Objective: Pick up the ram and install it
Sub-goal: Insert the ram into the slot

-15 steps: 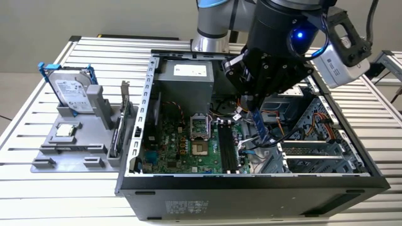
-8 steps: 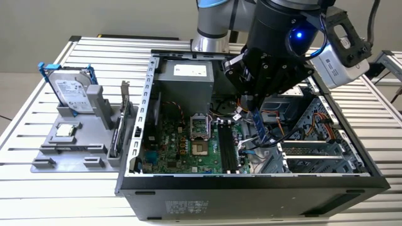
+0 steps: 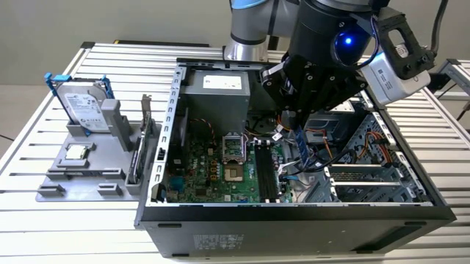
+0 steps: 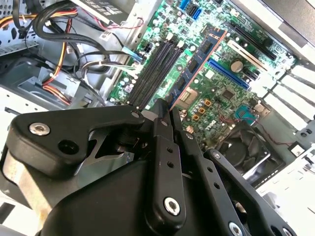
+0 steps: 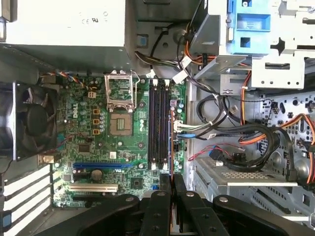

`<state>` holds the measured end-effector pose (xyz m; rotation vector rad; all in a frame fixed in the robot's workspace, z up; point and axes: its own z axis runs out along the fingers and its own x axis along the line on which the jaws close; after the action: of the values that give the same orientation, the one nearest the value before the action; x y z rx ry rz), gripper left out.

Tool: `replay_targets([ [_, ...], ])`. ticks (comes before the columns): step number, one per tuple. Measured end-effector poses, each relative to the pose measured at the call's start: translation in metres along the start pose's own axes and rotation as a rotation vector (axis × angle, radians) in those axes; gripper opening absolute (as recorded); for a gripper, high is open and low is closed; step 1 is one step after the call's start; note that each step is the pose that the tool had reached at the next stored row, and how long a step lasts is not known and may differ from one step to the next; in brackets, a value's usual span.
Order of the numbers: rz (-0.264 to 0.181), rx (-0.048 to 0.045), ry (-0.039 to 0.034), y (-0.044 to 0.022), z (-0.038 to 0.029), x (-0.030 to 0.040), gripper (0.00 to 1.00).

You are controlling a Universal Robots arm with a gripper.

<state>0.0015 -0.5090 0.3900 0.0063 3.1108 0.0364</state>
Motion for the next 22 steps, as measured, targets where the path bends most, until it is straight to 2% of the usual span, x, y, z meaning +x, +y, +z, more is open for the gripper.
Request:
replay_targets([
  [8, 0.005, 0.0003, -0.0001, 0.0000, 0.0008, -0.0011, 0.00],
  [15, 0.011, 0.0004, -0.0003, 0.0001, 0.0026, -0.0097, 0.00],
  [22, 0.053, 0.0021, -0.0012, 0.0008, 0.0037, -0.0133, 0.00],
])
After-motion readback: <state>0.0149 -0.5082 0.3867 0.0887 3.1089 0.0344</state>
